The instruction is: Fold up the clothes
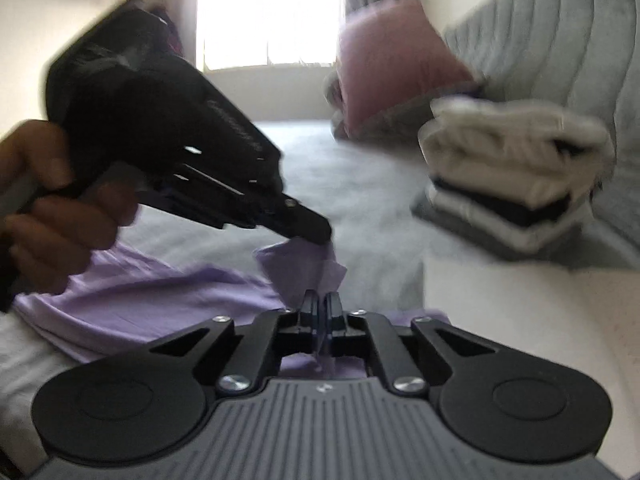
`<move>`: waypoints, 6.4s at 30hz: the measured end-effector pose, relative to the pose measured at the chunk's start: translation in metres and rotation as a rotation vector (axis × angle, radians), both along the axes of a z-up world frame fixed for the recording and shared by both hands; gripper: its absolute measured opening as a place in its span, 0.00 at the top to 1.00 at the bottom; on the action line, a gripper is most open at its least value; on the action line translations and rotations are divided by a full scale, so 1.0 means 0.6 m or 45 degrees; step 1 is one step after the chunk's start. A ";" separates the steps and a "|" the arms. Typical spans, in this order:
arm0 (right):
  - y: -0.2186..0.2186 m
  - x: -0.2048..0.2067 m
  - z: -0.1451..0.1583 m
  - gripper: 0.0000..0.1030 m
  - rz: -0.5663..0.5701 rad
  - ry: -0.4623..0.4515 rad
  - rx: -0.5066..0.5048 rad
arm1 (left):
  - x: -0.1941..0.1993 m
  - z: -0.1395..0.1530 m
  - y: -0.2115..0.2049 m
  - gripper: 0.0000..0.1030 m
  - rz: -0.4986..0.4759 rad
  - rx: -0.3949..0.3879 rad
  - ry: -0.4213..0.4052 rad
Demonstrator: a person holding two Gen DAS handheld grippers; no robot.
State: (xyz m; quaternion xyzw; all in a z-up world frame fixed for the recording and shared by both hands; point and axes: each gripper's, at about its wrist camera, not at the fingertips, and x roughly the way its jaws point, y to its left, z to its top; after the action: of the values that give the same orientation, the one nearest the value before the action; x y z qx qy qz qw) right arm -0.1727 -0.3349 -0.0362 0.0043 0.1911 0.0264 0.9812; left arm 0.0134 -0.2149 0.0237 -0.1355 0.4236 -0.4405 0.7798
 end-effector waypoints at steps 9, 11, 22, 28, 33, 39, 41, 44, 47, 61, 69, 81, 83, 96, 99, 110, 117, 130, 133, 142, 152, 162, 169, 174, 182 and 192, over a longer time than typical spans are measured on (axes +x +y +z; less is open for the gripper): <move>-0.044 -0.085 0.077 0.98 -0.078 -0.146 0.384 | -0.029 0.060 -0.044 0.99 -0.119 0.124 0.029; -0.062 -0.092 0.083 0.98 -0.153 -0.147 0.432 | -0.030 0.047 -0.082 0.99 -0.158 0.167 0.071; -0.164 -0.071 0.014 0.85 -0.619 0.093 0.527 | -0.043 -0.060 -0.201 0.93 -0.279 0.154 0.313; -0.169 -0.066 0.020 0.81 -0.602 0.094 0.525 | -0.046 -0.037 -0.161 0.67 -0.238 0.151 0.190; -0.132 -0.039 0.029 0.62 -0.504 0.089 0.429 | -0.027 -0.031 -0.099 0.61 -0.139 0.175 0.156; -0.073 -0.001 0.033 0.54 -0.386 0.107 0.335 | -0.010 -0.026 0.006 0.52 0.027 0.209 0.108; -0.052 0.014 0.034 0.52 -0.336 0.124 0.329 | -0.003 -0.024 0.053 0.50 0.089 0.214 0.093; -0.015 0.039 0.039 0.49 -0.260 0.136 0.313 | 0.006 -0.024 0.127 0.43 0.191 0.222 0.070; 0.024 0.065 0.046 0.45 -0.183 0.147 0.285 | 0.015 -0.036 0.201 0.41 0.311 0.239 0.069; 0.196 0.187 0.026 0.42 0.270 0.249 0.190 | 0.039 -0.063 0.464 0.41 0.783 0.372 -0.074; 0.265 0.233 0.020 0.59 0.572 0.361 0.278 | 0.004 -0.071 0.506 0.42 0.694 0.349 -0.189; 0.394 0.358 0.021 0.59 0.759 0.467 0.223 | -0.064 -0.079 0.579 0.42 0.620 0.319 -0.231; 0.406 0.374 0.015 0.59 0.766 0.491 0.232 | -0.074 -0.079 0.589 0.42 0.623 0.322 -0.223; 0.457 0.427 -0.007 0.81 0.800 0.609 0.184 | -0.082 -0.081 0.624 0.43 0.643 0.292 -0.124; 0.461 0.429 -0.001 0.96 0.764 0.594 0.191 | -0.078 -0.082 0.625 0.43 0.637 0.288 -0.094; 0.469 0.441 0.003 0.89 0.594 0.551 0.148 | -0.083 -0.064 0.648 0.41 0.600 0.304 -0.076; 0.456 0.430 0.012 0.51 0.610 0.521 0.214 | -0.083 -0.034 0.733 0.52 0.882 0.206 -0.176; 0.509 0.447 0.002 0.95 0.564 0.456 0.017 | -0.032 -0.086 0.786 0.68 1.134 0.277 -0.009; 0.520 0.448 -0.014 0.95 0.565 0.468 -0.043 | -0.033 -0.083 0.774 0.66 1.129 0.327 -0.031; 0.506 0.416 0.010 0.48 0.487 0.425 -0.035 | -0.035 -0.068 0.730 0.46 1.068 0.432 -0.148; 0.366 0.352 0.049 0.36 0.294 0.418 0.063 | -0.037 -0.048 0.656 0.41 0.978 0.457 -0.252; 0.156 0.252 0.063 0.36 0.018 0.352 0.197 | -0.018 -0.047 0.530 0.40 0.823 0.506 -0.345; 0.045 0.179 0.061 0.36 -0.106 0.339 0.187 | -0.020 -0.055 0.446 0.40 0.679 0.536 -0.397; -0.031 0.117 0.065 0.36 -0.236 0.309 0.207 | -0.035 -0.055 0.405 0.40 0.568 0.543 -0.420; -0.119 0.029 0.060 0.37 -0.391 0.277 0.301 | -0.085 -0.040 0.342 0.39 0.323 0.514 -0.554; -0.118 0.023 0.028 0.73 -0.370 0.384 0.344 | -0.105 -0.042 0.297 0.39 0.186 0.494 -0.605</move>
State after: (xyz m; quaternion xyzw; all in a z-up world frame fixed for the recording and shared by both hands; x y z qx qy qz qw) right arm -0.1588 -0.4057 -0.0194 0.1670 0.3277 -0.0906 0.9255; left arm -0.0498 -0.0368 -0.0015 0.0924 0.2946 -0.3136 0.8979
